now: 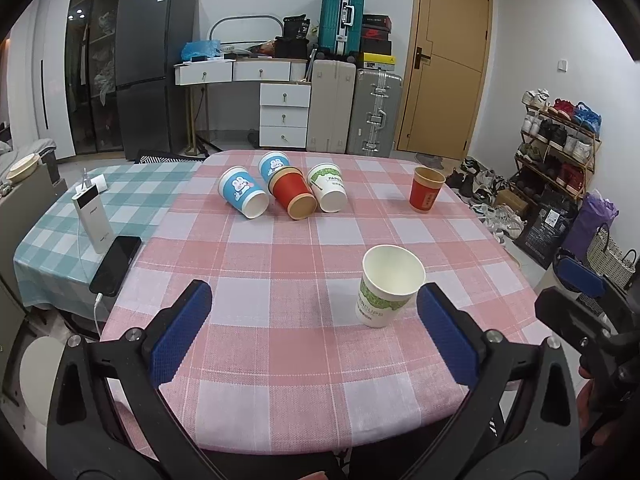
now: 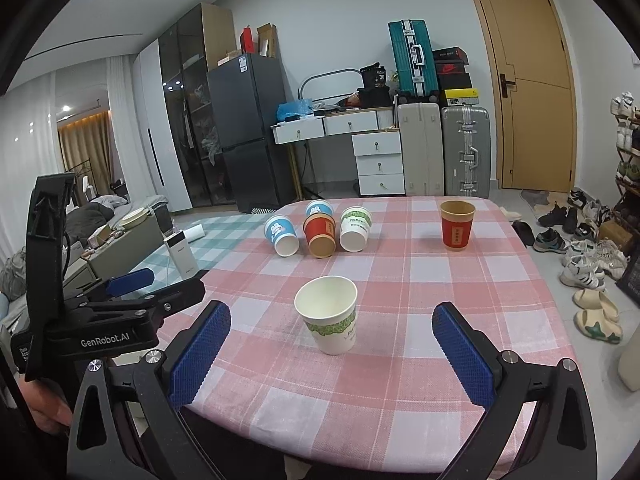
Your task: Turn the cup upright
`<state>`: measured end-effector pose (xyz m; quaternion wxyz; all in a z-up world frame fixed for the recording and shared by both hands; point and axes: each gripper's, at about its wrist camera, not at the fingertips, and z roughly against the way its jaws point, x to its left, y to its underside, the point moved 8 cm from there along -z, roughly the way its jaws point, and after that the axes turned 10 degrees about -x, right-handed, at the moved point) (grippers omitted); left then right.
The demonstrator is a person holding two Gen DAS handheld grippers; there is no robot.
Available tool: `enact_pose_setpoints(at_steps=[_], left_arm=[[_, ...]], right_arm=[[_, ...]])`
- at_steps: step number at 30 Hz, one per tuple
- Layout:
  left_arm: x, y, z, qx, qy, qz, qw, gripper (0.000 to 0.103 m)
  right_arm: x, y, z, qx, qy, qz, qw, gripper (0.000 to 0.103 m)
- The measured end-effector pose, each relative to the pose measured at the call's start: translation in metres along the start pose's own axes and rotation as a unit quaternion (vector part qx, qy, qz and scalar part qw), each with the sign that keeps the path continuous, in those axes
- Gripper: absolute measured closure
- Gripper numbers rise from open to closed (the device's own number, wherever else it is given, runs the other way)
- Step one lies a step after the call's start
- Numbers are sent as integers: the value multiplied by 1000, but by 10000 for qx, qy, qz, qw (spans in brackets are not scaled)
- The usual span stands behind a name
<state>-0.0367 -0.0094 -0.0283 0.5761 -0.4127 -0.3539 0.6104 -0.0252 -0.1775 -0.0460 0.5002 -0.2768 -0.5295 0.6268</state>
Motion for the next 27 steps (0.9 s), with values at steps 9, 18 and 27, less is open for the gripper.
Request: enact_pose_setpoints(at_steps=[9, 18, 27], left_arm=[[2, 1, 15, -87, 21, -21, 10000, 0], [-2, 3, 36, -308, -119, -224, 9992, 0], [-5, -1, 45, -373, -102, -190, 9991, 0]], right_arm=[[0, -1, 11, -67, 56, -36, 10000, 0], [5, 0, 16, -118, -23, -58, 9999, 0], [4, 1, 16, -125, -45, -69, 9999, 0]])
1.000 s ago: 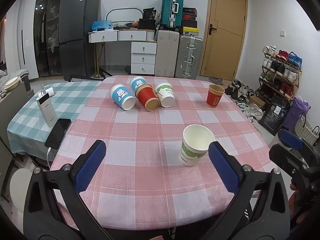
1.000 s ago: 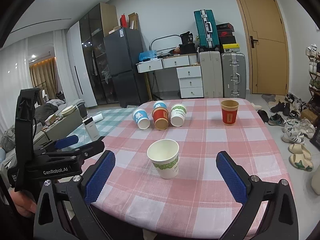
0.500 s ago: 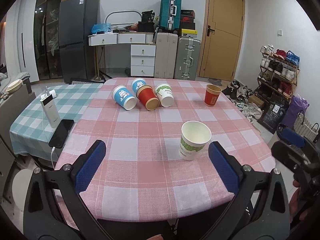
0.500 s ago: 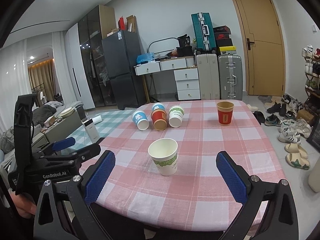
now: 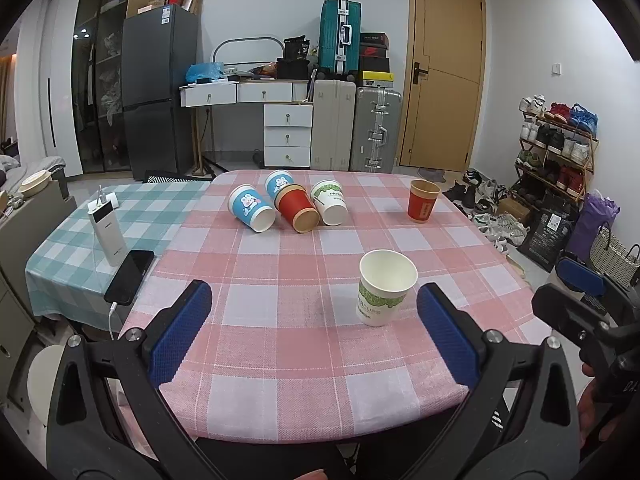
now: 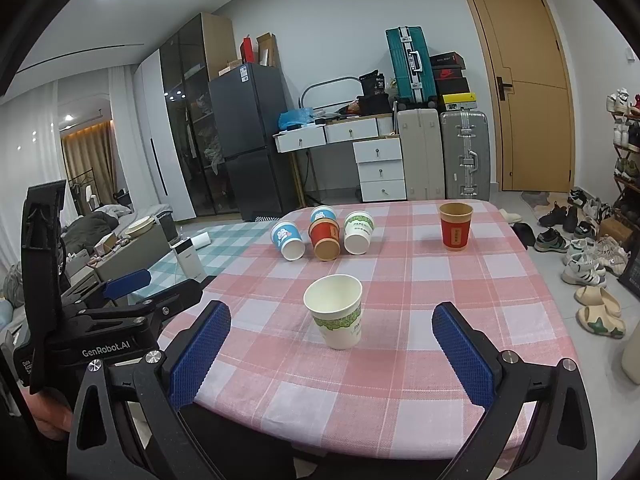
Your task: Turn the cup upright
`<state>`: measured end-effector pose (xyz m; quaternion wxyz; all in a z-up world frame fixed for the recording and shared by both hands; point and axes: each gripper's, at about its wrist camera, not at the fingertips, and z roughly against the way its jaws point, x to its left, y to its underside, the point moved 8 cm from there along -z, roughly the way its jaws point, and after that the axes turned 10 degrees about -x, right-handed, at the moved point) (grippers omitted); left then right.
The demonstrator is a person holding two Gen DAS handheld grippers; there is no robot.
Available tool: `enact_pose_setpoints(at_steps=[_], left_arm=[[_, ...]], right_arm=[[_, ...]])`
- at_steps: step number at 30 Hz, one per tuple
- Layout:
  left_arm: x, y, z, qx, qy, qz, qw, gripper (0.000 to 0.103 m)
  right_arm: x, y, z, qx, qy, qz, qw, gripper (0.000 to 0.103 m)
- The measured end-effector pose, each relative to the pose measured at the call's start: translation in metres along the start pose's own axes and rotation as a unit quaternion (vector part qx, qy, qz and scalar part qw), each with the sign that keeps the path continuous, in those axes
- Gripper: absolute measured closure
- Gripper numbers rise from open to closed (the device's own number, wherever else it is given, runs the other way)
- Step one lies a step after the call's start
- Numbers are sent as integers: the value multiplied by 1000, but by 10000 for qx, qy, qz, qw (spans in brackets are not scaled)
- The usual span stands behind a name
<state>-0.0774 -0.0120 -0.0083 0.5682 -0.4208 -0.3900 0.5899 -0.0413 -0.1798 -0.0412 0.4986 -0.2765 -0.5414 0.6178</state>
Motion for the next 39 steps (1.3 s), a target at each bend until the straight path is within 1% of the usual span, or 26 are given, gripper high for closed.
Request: enact_pose_setpoints(at_steps=[10, 28, 39], left_arm=[[-5, 2, -3, 43, 30, 5, 10000, 0], [-4, 6, -8, 18, -13, -7, 10000, 0], [-5, 5, -8, 18, -18, -16, 10000, 0]], right_arm=[[-1, 0, 1, -37, -8, -106, 9999, 0], [7, -4, 3, -69, -22, -2, 10000, 0], [5, -4, 2, -44, -14, -39, 10000, 0]])
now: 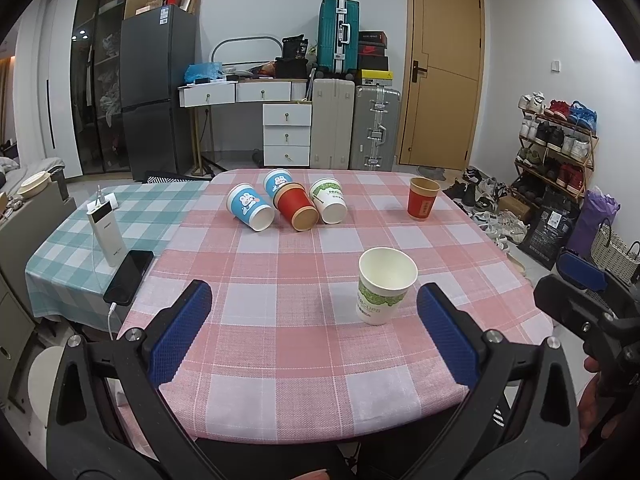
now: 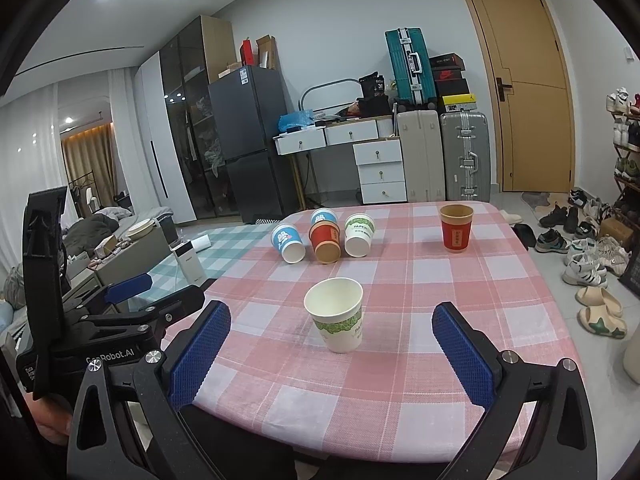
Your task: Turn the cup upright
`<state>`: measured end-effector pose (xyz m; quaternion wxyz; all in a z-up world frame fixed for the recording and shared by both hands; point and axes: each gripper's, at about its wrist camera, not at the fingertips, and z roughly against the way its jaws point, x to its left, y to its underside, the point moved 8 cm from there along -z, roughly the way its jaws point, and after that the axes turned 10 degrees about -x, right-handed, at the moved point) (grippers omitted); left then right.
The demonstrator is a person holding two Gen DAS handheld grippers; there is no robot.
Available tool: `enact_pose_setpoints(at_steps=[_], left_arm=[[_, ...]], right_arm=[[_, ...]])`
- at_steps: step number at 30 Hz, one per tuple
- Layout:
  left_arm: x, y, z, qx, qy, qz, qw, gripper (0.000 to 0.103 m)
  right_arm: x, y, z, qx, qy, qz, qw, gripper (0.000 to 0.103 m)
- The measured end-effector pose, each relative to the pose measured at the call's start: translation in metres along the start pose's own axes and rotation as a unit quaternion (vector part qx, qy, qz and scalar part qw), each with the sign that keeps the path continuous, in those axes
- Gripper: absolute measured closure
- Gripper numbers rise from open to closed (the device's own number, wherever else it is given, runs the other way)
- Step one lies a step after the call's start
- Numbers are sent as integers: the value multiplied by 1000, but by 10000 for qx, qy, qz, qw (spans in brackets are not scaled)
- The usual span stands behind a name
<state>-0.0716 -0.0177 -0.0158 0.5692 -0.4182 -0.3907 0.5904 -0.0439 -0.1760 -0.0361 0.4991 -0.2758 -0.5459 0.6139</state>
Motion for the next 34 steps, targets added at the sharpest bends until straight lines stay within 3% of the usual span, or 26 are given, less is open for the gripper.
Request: enact_pose_setpoints(at_steps=[34], left_arm=[[7, 2, -3, 3, -75, 49, 10000, 0]], right_arm=[[-6, 10, -4, 55, -27, -85, 9999, 0]])
